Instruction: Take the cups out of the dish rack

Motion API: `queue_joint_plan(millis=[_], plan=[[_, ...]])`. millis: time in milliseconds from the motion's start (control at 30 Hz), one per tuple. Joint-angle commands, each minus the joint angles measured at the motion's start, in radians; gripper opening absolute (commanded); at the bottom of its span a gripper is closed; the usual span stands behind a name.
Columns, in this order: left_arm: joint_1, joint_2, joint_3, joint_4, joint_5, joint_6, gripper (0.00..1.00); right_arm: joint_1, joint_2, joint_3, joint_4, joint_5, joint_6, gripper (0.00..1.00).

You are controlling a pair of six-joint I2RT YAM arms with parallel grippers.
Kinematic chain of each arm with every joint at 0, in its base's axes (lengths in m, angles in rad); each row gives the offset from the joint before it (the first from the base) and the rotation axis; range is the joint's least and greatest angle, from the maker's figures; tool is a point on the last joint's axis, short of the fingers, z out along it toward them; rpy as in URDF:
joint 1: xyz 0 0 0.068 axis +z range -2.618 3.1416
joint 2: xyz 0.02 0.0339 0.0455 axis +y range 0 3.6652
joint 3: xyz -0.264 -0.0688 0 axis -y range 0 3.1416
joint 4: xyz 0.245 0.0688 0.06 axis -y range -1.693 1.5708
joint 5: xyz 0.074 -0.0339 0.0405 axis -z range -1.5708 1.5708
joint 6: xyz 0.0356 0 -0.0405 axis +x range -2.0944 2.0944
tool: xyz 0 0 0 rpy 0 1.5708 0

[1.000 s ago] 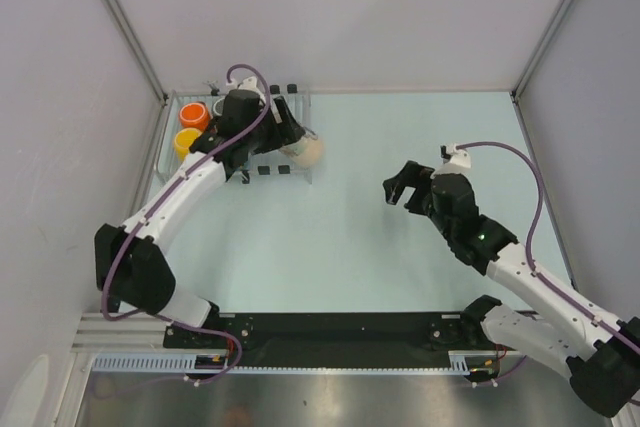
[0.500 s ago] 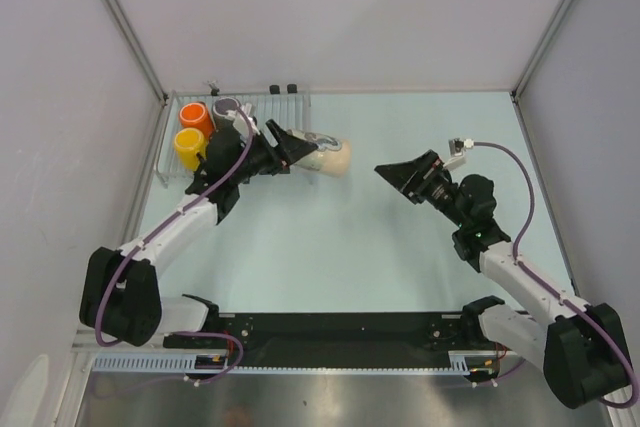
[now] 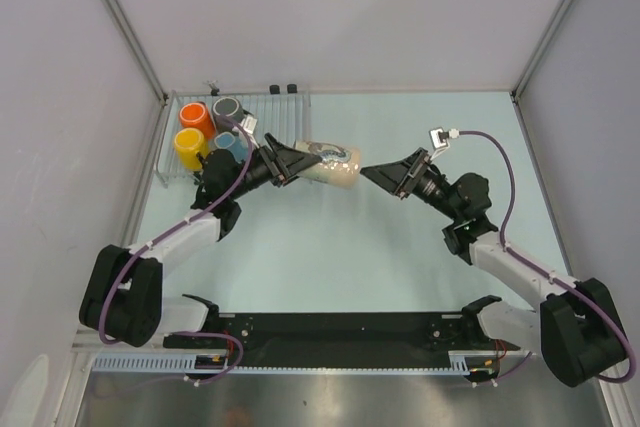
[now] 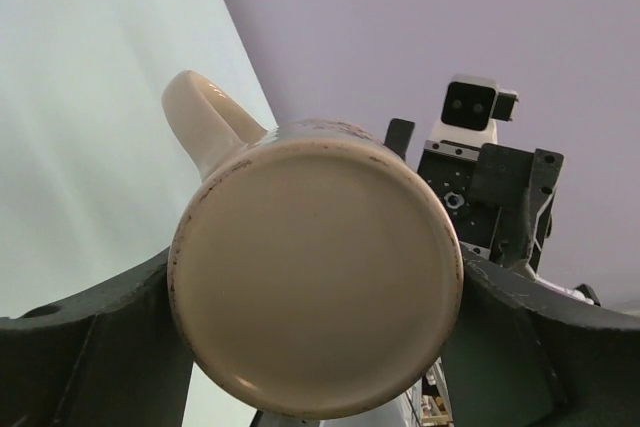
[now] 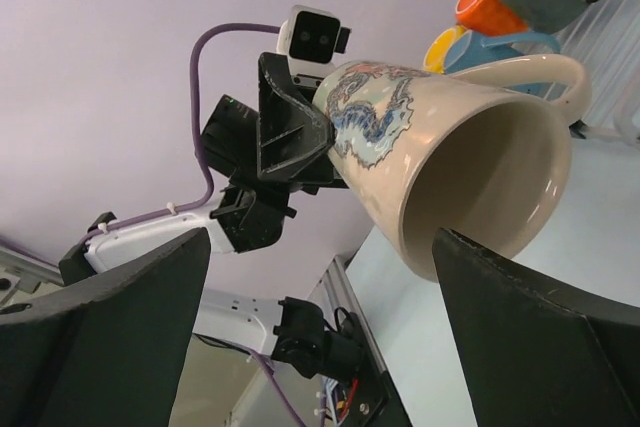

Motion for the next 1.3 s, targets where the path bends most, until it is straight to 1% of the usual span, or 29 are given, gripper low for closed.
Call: queue_joint_plan(millis=[0,367,500,633,667,700,733,767,800,867,1033,1067,1133,1167,1200,1233,1267], plan=[[-0.011,-0.059,0.024,0.239,0.045,-0.06,0.0,0.028,0.057,0.066,0.085,-0.03,-0.012,1.0],[-0.048,-0.083,0.011,0.23,0.056,-0.052,0.0,0.1,0.231,0.15,0.16,-0.007,0.008,1.0],[-0.068,-0.083,-0.008,0.232,0.056,-0.048,0.0,0.122,0.257,0.163,0.14,0.076,0.041,1.0],[-0.074,-0.08,-0.019,0.235,0.056,-0.048,0.01,0.143,0.277,0.172,0.179,0.07,0.019,1.0],[-0.076,-0.079,-0.017,0.236,0.056,-0.046,0.0,0.145,0.28,0.175,0.171,0.067,0.019,0.94],[-0.076,-0.077,-0.02,0.235,0.055,-0.045,0.0,0.146,0.284,0.178,0.174,0.058,0.013,0.85],[-0.077,-0.077,-0.02,0.236,0.055,-0.045,0.0,0.146,0.286,0.18,0.174,0.053,0.014,0.73],[-0.079,-0.076,-0.019,0.236,0.055,-0.045,0.0,0.146,0.289,0.18,0.168,0.053,0.016,0.34],[-0.08,-0.076,-0.017,0.236,0.055,-0.045,0.0,0.148,0.289,0.178,0.154,0.062,0.016,0.21],[-0.082,-0.074,-0.017,0.236,0.055,-0.043,0.0,0.145,0.275,0.177,0.116,0.071,0.002,0.0],[-0.083,-0.077,-0.017,0.216,0.05,-0.031,0.0,0.145,0.238,0.169,0.082,0.065,-0.064,0.0],[-0.083,-0.079,-0.016,0.212,0.05,-0.025,0.0,0.142,0.234,0.186,0.008,0.076,-0.073,0.0],[-0.085,-0.079,-0.013,0.184,0.048,-0.014,0.0,0.134,0.217,0.201,-0.068,0.083,-0.116,0.0],[-0.085,-0.08,-0.005,0.169,0.05,0.001,0.03,0.131,0.209,0.213,-0.133,0.091,-0.127,0.0],[-0.085,-0.08,0.001,0.137,0.051,0.011,0.1,0.129,0.202,0.213,-0.149,0.091,-0.136,0.0],[-0.085,-0.082,0.006,0.124,0.053,0.018,0.3,0.125,0.186,0.212,-0.16,0.088,-0.14,0.0],[-0.083,-0.08,0.02,0.109,0.053,0.032,0.43,0.119,0.176,0.21,-0.181,0.088,-0.143,0.0]])
